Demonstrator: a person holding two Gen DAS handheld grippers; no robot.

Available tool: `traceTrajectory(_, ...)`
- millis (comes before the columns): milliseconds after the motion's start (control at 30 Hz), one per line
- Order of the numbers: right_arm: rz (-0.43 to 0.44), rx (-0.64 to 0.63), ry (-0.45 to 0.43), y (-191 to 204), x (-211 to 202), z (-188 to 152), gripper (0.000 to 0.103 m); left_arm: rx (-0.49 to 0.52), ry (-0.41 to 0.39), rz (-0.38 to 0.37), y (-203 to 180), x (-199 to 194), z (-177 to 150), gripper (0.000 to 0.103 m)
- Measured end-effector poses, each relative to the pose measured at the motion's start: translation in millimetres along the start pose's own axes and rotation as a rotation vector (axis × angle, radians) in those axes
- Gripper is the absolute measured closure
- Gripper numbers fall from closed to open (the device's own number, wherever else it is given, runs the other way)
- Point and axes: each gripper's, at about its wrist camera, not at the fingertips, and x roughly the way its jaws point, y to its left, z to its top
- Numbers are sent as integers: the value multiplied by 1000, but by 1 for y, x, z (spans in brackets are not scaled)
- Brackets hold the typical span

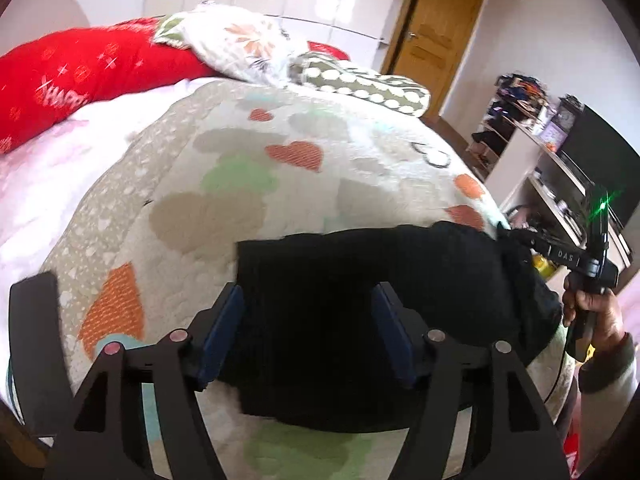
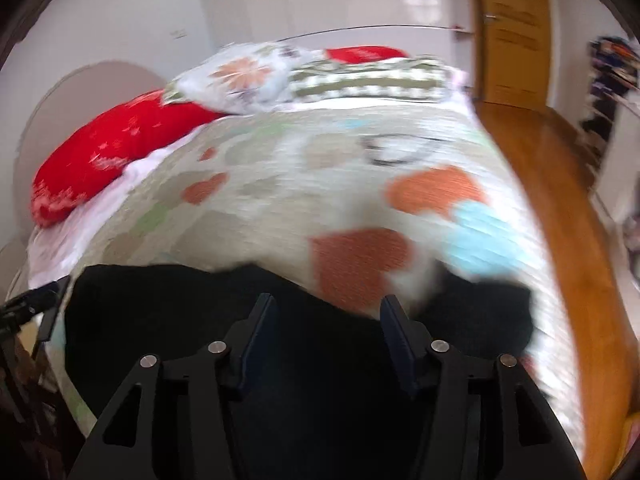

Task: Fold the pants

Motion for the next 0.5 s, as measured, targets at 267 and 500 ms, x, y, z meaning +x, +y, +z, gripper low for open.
traceTrajectory(267, -38, 84, 73, -22, 32, 5, 44, 81, 75, -90, -58, 32, -3, 32)
traceTrajectory(500, -42, 140, 70, -40, 52, 5, 91, 154, 117, -125, -89, 39, -16, 31)
